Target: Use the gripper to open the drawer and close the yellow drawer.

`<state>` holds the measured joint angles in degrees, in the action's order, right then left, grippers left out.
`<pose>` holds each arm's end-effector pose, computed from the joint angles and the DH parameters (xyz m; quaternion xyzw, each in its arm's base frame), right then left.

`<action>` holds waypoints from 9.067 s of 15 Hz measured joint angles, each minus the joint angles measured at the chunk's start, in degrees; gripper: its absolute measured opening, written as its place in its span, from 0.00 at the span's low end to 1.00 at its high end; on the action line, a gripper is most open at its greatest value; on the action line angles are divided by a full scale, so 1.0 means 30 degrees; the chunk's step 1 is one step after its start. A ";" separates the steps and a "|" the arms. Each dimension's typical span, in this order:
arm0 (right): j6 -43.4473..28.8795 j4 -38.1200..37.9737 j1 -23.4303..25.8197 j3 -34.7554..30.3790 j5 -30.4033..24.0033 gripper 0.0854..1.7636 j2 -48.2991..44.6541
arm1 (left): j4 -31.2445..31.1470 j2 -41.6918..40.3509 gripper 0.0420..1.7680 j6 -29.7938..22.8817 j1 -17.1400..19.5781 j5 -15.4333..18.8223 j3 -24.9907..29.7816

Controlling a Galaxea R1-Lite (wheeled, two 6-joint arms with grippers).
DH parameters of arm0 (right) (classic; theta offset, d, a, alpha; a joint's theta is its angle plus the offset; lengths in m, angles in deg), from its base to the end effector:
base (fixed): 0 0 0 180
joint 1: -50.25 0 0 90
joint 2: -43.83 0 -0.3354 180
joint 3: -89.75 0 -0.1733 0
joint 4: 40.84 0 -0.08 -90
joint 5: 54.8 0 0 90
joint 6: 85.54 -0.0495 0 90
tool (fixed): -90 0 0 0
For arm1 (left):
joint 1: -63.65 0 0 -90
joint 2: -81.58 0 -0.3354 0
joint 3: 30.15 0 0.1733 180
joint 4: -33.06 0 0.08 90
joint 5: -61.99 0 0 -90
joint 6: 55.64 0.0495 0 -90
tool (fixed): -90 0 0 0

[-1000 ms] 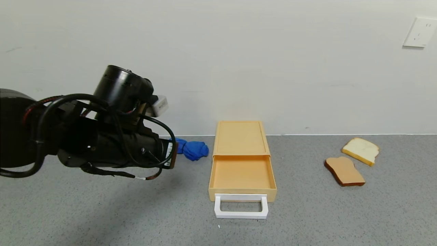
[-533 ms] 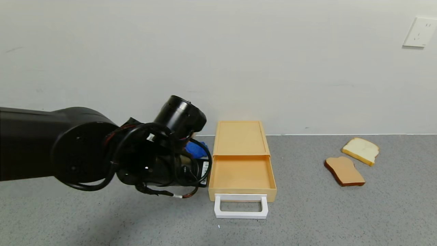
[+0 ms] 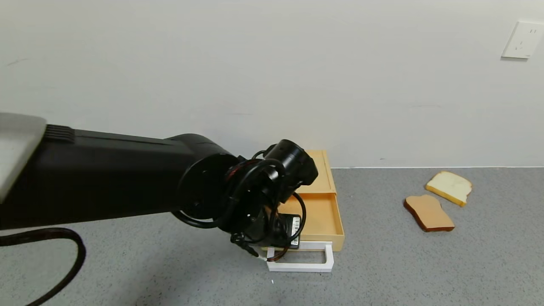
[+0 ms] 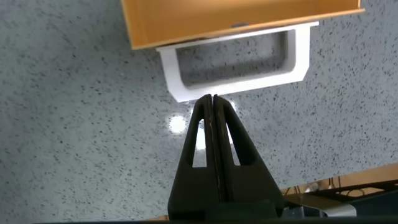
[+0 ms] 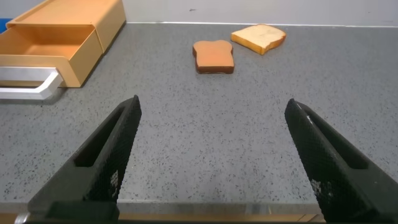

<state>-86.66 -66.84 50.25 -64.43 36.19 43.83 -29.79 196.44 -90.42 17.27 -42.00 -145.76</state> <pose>-0.0499 -0.0009 0.0751 0.0098 0.0015 -0.0087 0.9999 0.2668 -0.2626 0.1934 0.0016 0.4969 -0.0948 0.8626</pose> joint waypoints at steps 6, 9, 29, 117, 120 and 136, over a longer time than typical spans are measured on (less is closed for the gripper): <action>-0.0008 0.0000 0.0000 0.0000 -0.0016 0.96 0.0000 | -0.0939 0.2719 0.04 -0.0715 -0.0687 0.1536 -0.2658; 0.0000 0.0000 0.0000 0.0000 -0.0008 0.96 0.0000 | -0.1573 0.3840 0.04 -0.1369 -0.0642 0.1682 -0.3970; -0.0008 0.0000 0.0000 0.0000 0.0000 0.96 0.0000 | -0.1894 0.6835 0.04 -0.1975 0.0008 0.1422 -0.7436; 0.0000 0.0000 0.0000 0.0000 -0.0008 0.97 0.0000 | 1.6319 -1.1687 0.90 1.3044 0.8883 0.5161 1.4092; -0.0008 0.0008 0.0000 0.0000 -0.0016 0.97 0.0000 | 1.3820 -1.3666 0.93 1.3125 0.9058 0.3576 1.4588; -0.0008 0.0008 0.0000 0.0000 -0.0008 0.97 0.0000 | 0.6924 -2.6608 0.96 1.3109 1.4653 -0.1581 1.6108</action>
<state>-86.69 -66.82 50.25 -64.43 36.17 43.83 -9.02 116.61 -51.09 61.23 -46.74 -97.44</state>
